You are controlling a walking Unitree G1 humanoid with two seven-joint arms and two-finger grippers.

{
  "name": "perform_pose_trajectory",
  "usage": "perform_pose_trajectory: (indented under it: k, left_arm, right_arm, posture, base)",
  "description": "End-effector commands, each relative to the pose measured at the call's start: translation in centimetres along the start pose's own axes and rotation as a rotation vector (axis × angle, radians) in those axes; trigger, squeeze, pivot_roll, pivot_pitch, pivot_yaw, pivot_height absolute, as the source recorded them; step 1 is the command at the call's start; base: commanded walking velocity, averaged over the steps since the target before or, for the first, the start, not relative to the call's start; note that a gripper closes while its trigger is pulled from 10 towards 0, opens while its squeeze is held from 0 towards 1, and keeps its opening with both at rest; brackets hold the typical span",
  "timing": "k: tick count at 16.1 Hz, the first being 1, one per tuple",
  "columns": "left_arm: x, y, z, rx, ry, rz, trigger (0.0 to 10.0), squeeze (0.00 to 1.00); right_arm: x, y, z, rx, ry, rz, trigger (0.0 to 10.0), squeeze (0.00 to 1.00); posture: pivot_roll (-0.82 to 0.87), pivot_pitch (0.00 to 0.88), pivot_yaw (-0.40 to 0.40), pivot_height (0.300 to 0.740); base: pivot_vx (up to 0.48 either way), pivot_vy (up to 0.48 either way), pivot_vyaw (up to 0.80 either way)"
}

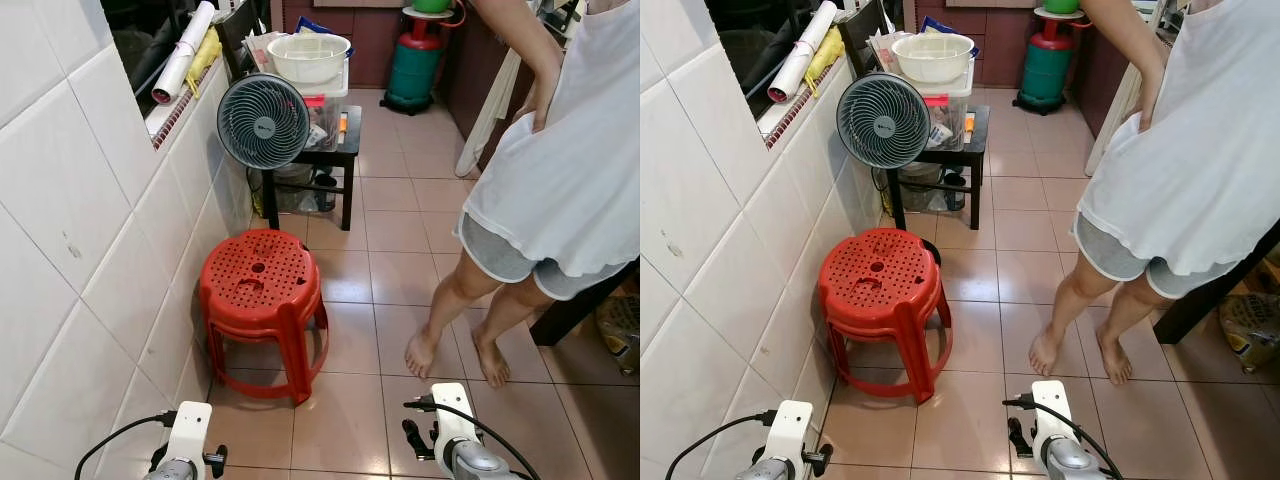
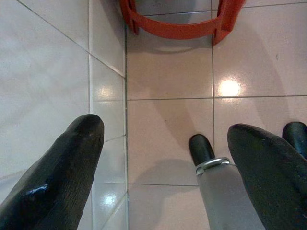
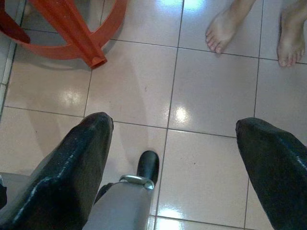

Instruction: Setting the table

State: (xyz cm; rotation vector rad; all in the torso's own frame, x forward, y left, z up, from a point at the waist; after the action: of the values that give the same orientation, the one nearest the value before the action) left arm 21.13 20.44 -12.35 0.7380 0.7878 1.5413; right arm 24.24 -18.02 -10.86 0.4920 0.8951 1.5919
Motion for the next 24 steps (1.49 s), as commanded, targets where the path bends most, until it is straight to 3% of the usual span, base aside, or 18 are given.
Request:
perform_pose_trajectory:
  k: [1,5,8,11,16,19,22,24]
  left_arm:
    - [-3.3,-0.5,3.8,-0.062,0.178,-0.117,10.0,0.00]
    - [-3.3,-0.5,3.8,-0.062,0.178,-0.117,10.0,0.00]
    - [-2.2,-0.3,2.0,-0.025,0.169,-0.084,10.0,0.00]
    - [-2.2,-0.3,1.8,-0.022,0.173,-0.083,10.0,0.00]
    - [-1.8,-0.3,2.1,-0.034,0.212,-0.073,10.0,0.00]
    - [-1.8,-0.4,4.3,-0.097,0.203,-0.079,10.0,0.00]
    - [-2.1,-0.3,8.3,-0.211,0.228,-0.118,10.0,0.00]
    - [-2.6,0.3,12.3,-0.328,0.235,-0.203,10.0,0.00]
  right_arm:
    - [3.2,-0.2,0.6,0.021,0.085,0.147,10.0,0.00]
    - [3.2,-0.2,0.6,0.021,0.085,0.147,10.0,0.00]
    - [3.3,-0.1,0.1,0.025,0.130,0.166,10.0,0.00]
    - [3.3,-0.1,0.1,0.026,0.139,0.167,10.0,0.00]
    - [3.4,-0.3,1.6,-0.015,0.125,0.178,10.0,0.00]
    - [3.4,-0.5,3.8,-0.073,0.095,0.163,10.0,0.00]
    - [2.1,-0.6,7.3,-0.187,0.075,0.106,10.0,0.00]
    - [1.2,-0.3,10.3,-0.308,0.047,0.104,10.0,0.00]
  posture:
    - [-0.10,0.000,0.011,0.740]
    - [-0.10,0.000,0.011,0.740]
    - [-0.08,0.000,-0.001,0.740]
    - [-0.08,0.000,-0.008,0.740]
    - [-0.07,0.000,-0.011,0.740]
    - [-0.07,0.000,-0.008,0.740]
    - [-0.07,0.000,-0.005,0.740]
    - [-0.08,0.000,-0.005,0.740]
  base:
    - [0.000,0.000,0.00]
    - [0.000,0.000,0.00]
    - [0.000,0.000,0.00]
    - [0.000,0.000,0.00]
    - [0.000,0.000,0.00]
    - [0.000,0.000,0.00]
    - [0.000,0.000,0.00]
    - [0.000,0.000,0.00]
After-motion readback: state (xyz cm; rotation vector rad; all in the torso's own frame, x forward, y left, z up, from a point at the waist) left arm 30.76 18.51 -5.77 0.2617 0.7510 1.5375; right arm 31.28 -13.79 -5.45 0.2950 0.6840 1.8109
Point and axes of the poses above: a point about 5 cm out from each wrist's last joint towards the gripper, its own y axis pointing back from the gripper into the wrist, its own z axis along the axis of the wrist's last joint, x = y × z, the point moved 5 cm from there along -y, pointing out of the wrist towards the gripper, and after that the axes turned 12 degrees about y, right-handed, at the moved point
